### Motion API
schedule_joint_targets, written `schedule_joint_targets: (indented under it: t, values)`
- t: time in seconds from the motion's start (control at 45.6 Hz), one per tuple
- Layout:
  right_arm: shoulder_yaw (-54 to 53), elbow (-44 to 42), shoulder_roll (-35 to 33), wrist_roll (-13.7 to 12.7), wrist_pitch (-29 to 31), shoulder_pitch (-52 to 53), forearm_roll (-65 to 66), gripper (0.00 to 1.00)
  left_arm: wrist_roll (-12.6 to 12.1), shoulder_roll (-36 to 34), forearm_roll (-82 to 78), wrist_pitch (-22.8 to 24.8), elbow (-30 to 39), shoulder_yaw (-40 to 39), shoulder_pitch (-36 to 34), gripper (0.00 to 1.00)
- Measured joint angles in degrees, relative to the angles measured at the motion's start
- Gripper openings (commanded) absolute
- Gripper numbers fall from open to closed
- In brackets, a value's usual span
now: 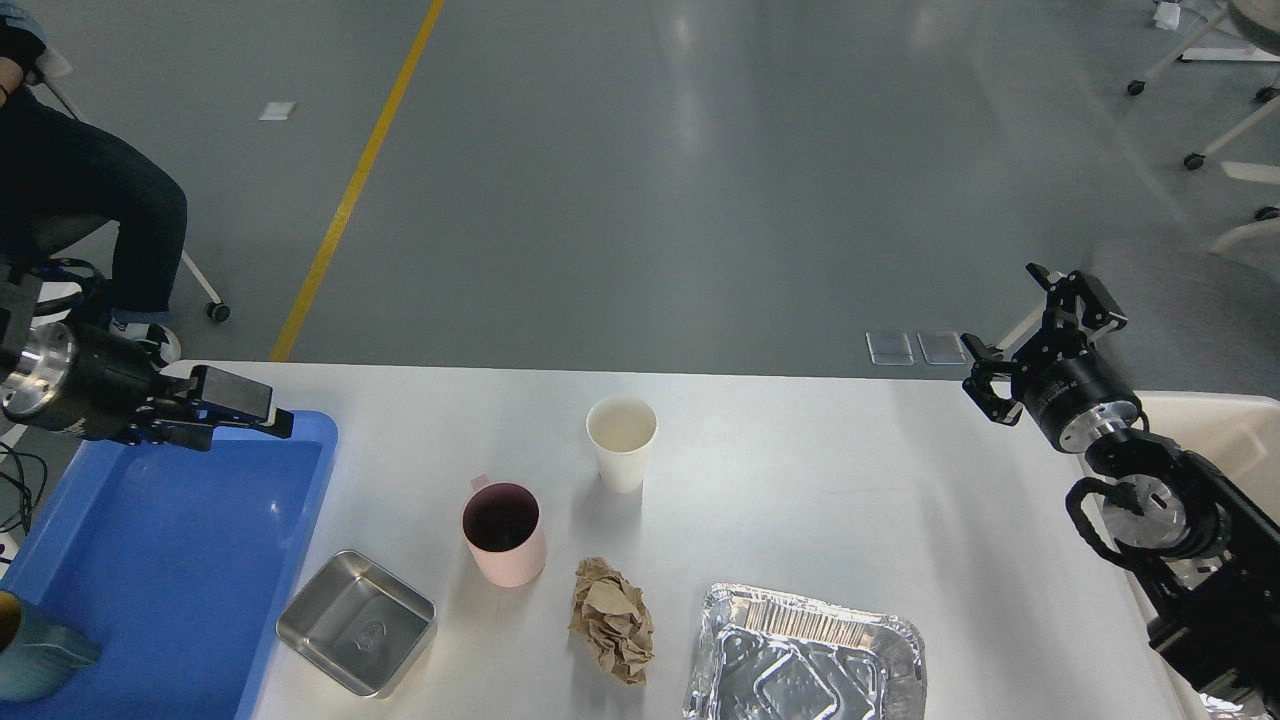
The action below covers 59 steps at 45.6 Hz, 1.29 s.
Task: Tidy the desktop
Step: 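Reach the left gripper to the pink mug and grasp it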
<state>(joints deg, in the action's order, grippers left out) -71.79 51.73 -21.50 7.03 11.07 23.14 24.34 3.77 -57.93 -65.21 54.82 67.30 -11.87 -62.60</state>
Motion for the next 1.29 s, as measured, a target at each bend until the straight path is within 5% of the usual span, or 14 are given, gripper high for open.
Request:
schedule_joint_targets:
  t: [0.175,0.767,1.292]
  values:
    - [-0.1,0.1,-0.8,0.0,0.2,-0.6,0.0,1.00,-5.8,8.6,0.0,0.2,-5.2,0.1,-0.3,0.99]
    - [-0.5,0.2,-3.2,0.0,0.3,-0.8,-0.1,1.00,-7.5,25.8,0.0,0.2,-13.1,4.7,0.4,0.99]
    - [-0.9,0.1,-4.1,0.0,0.4,-0.7,-0.1,1.00,-9.2,33.9,-0.1,-2.0,-19.4,5.8,1.3,0.99]
